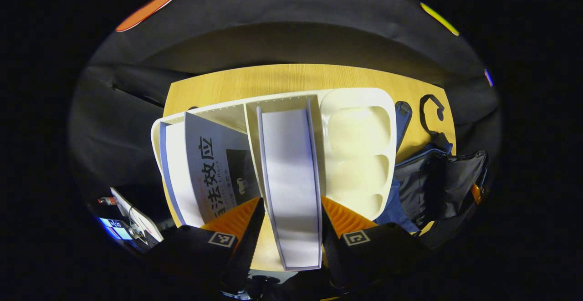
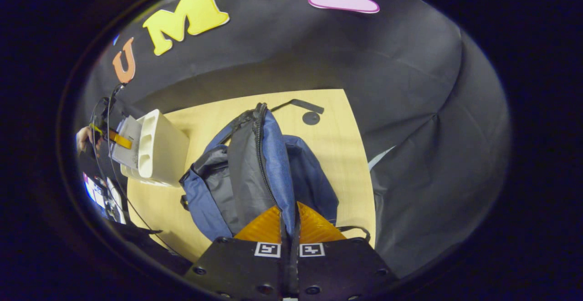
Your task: Open the schoolbag, grab two books from the bookshelf and put them into the schoolbag.
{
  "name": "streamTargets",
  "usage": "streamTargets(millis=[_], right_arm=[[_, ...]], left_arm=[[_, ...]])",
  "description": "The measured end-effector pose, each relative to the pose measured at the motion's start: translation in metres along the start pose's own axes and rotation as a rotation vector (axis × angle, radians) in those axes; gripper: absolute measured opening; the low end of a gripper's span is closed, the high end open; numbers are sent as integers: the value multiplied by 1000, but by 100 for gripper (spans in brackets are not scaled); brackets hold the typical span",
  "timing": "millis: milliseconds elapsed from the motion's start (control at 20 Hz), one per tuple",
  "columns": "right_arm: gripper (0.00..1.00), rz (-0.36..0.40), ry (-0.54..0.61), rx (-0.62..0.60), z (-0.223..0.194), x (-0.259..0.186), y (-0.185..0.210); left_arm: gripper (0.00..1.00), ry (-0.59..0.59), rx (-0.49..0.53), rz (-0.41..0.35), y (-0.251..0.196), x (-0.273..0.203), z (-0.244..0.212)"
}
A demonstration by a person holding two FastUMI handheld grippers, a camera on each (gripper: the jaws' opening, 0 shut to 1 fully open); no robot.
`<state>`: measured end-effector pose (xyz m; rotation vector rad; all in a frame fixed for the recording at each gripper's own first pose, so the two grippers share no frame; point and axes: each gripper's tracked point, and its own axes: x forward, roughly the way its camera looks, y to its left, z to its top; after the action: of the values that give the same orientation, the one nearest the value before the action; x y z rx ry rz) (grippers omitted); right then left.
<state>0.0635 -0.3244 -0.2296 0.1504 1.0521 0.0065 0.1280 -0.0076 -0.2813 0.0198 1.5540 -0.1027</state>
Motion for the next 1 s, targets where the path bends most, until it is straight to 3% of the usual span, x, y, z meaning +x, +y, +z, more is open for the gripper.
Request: streamTargets(millis=[150,250,350,500,700,850,1000], right_arm=[[0,-8,-12,-4,-1,-1,1],[0,-9,-12,-5,-3,-2,2],[1,-11,-12,-2,-3,-1,3],[4,-13,-11,-20,-5,0,4],[1,-8,-13,-21,-7,-3,6],[1,-4,-18,-27,-7,-5,8],[1,5,-23,-42,-9,-4,11]], left_arm=[[54,14,-7,5,-2,-5,-1],[53,31,-21,-14,-5,-8,-9],[45,29,-25,-12,-1,-16,-16],[42,-3,-28,6,11,-43,-29],[42,-62,-32,-42,16,-98,-64],[46,-129,-74,-103,19,-139,-92],[40,-197,-147,-212,6,-173,-113]])
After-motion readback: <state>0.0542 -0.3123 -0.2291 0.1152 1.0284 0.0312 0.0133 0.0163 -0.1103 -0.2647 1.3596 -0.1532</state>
